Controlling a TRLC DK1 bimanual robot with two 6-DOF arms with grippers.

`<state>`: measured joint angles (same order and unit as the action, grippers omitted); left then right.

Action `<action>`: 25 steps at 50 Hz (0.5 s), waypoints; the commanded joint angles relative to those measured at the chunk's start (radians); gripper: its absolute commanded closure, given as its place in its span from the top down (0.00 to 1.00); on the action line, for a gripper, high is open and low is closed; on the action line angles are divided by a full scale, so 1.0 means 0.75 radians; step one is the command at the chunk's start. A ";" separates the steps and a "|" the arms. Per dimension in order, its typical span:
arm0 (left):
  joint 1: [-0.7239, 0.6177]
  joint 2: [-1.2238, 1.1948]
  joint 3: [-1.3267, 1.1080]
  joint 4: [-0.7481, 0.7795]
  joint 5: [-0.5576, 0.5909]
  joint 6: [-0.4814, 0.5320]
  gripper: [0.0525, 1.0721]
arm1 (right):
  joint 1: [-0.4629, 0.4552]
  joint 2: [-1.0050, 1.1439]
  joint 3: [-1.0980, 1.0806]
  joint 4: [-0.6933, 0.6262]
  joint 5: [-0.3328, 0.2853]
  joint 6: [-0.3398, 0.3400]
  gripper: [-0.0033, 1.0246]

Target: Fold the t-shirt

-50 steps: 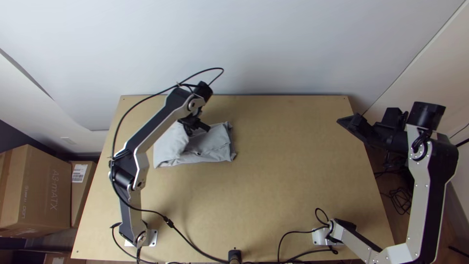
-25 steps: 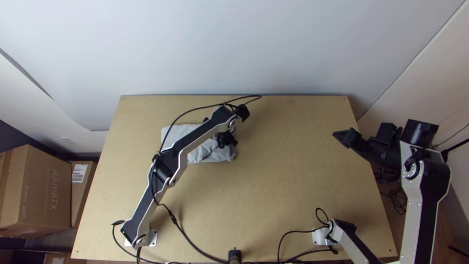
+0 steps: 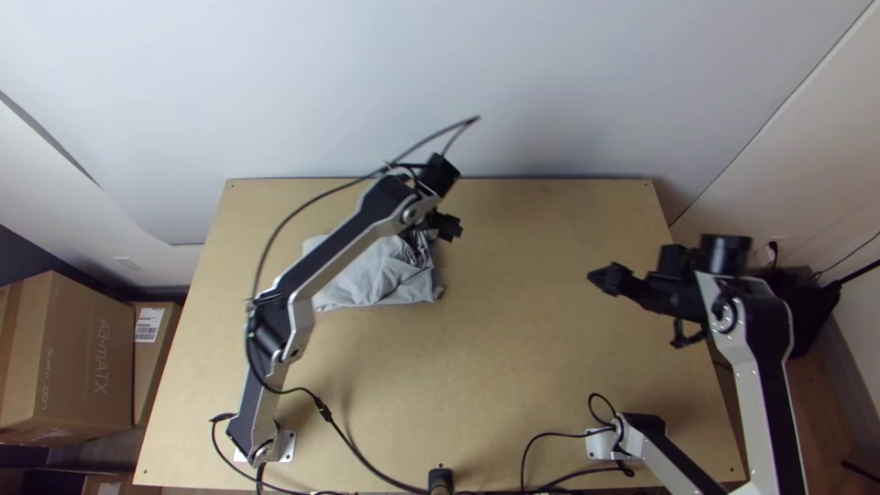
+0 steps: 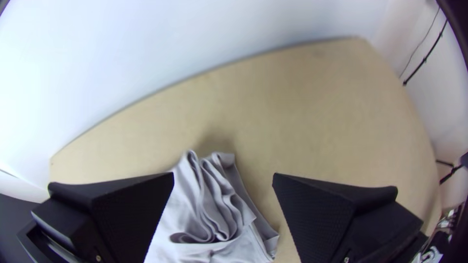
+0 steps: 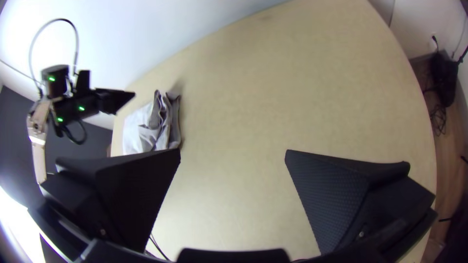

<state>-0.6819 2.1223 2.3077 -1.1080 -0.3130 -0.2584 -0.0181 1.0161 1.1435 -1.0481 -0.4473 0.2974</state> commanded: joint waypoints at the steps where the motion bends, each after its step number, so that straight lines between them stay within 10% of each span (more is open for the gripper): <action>1: 0.071 -0.226 0.048 0.003 0.006 -0.022 0.95 | 0.235 0.144 0.116 0.025 0.061 0.113 0.96; 11: 0.277 -0.521 -0.003 -0.008 0.016 -0.005 0.95 | 0.724 0.500 0.420 0.072 0.208 0.178 0.96; 25: 0.660 -0.883 -0.257 -0.012 0.070 0.019 0.95 | 1.145 1.003 0.830 0.289 0.558 -0.006 0.96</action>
<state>-0.2619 1.5341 2.1860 -1.1088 -0.2901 -0.2539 0.7704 1.6489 1.6669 -0.8547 -0.0772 0.3370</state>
